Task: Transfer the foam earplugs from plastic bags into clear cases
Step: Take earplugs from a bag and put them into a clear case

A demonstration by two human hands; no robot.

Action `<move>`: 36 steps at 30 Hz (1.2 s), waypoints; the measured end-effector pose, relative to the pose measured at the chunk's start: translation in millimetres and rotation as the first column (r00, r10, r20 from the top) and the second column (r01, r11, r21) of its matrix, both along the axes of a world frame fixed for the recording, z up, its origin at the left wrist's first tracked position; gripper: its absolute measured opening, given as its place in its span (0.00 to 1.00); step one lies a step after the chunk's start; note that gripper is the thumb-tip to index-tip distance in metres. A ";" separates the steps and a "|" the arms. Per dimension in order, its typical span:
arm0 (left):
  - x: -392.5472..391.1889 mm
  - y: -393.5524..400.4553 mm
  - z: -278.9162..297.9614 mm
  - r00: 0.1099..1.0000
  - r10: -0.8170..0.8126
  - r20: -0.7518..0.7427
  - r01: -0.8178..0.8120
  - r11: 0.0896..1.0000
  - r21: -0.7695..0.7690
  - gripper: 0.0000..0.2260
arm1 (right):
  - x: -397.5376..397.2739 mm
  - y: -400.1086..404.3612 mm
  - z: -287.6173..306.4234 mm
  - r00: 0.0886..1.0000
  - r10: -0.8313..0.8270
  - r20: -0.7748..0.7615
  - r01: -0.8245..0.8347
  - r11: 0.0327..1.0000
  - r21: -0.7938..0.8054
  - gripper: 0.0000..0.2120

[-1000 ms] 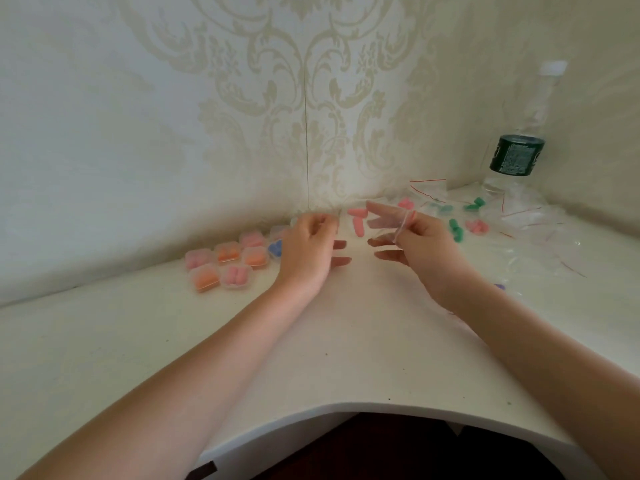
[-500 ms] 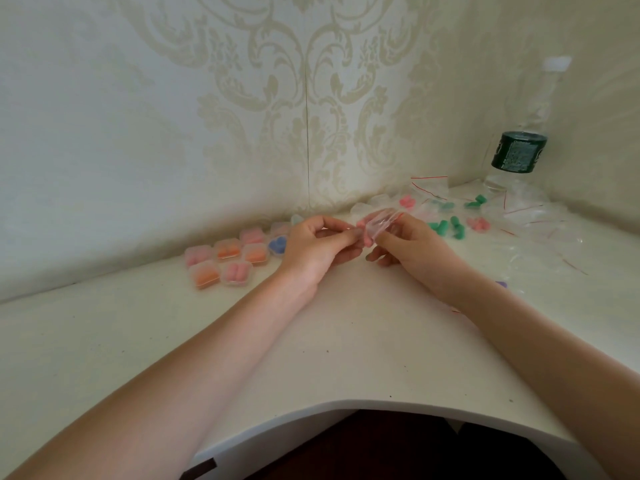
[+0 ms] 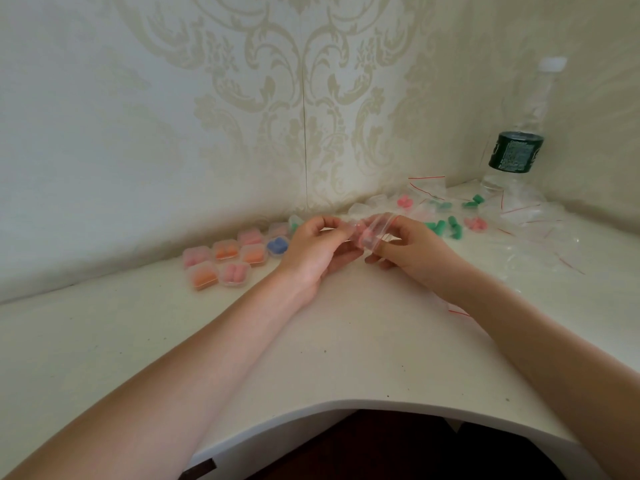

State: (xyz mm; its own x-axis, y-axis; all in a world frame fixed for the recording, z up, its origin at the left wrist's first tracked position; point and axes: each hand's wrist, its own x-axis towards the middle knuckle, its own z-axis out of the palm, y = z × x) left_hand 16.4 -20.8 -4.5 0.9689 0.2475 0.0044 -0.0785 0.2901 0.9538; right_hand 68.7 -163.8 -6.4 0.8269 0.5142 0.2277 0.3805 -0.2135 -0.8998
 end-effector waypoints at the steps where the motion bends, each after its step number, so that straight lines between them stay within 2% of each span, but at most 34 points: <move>1: -0.7 0.9 0.0 1.000 -0.025 0.004 0.025 1.000 0.014 0.03 | 0.1 -0.5 -0.4 1.000 0.023 0.004 -0.023 1.000 -0.018 0.10; 3: -1.5 2.2 0.3 0.999 -0.035 0.003 0.035 0.999 0.016 0.04 | 0.4 -1.2 -0.1 1.000 0.023 0.016 -0.023 1.000 -0.013 0.09; 8: -1.2 -3.3 -0.5 0.998 0.065 -0.008 -0.064 0.997 0.035 0.05 | 0.4 1.0 1.2 1.000 -0.003 0.001 0.003 1.000 0.024 0.03; 10: 0.0 -4.0 0.1 0.994 0.107 -0.019 -0.107 0.994 -0.004 0.04 | 0.7 1.1 2.0 1.000 0.016 0.003 -0.016 1.000 0.001 0.02; 13: 4.0 1.1 0.9 0.986 0.162 -0.048 -0.165 0.984 -0.068 0.03 | -1.0 0.6 3.3 1.000 0.010 -0.016 -0.009 0.999 0.054 0.03; 18: 4.6 1.2 -0.1 0.979 0.193 -0.071 -0.197 0.978 -0.065 0.02 | -3.6 0.3 5.1 0.994 -0.011 0.106 0.015 0.999 -0.039 0.03; 22: 6.4 -0.8 -0.5 0.973 0.225 -0.051 -0.225 0.974 0.002 0.02 | -3.6 -0.8 7.2 0.993 -0.036 0.112 0.029 0.997 0.066 0.02; 25: 6.9 -2.1 -1.4 0.963 0.266 -0.054 -0.265 0.964 0.017 0.04 | -6.2 -1.1 7.0 0.987 -0.037 0.155 0.024 0.996 0.088 0.03; 29: 8.4 18.6 3.4 0.911 0.390 -0.132 -0.407 0.902 -0.143 0.03 | 2.1 -9.1 12.5 0.976 -0.169 0.140 0.134 0.964 0.230 0.08; 31: 8.9 24.8 1.6 0.896 0.425 -0.124 -0.436 0.897 -0.074 0.04 | 8.9 -14.0 12.4 0.960 -0.260 0.101 0.226 0.937 0.266 0.07; 33: 6.5 19.5 -1.0 0.895 0.443 -0.055 -0.439 0.895 0.079 0.06 | 15.0 -17.6 8.7 0.947 -0.307 0.093 0.275 0.926 0.259 0.08; 36: 3.6 11.8 -5.8 0.903 0.427 0.053 -0.420 0.849 0.321 0.11 | 20.2 -20.6 2.0 0.919 -0.359 0.162 0.333 0.928 0.169 0.08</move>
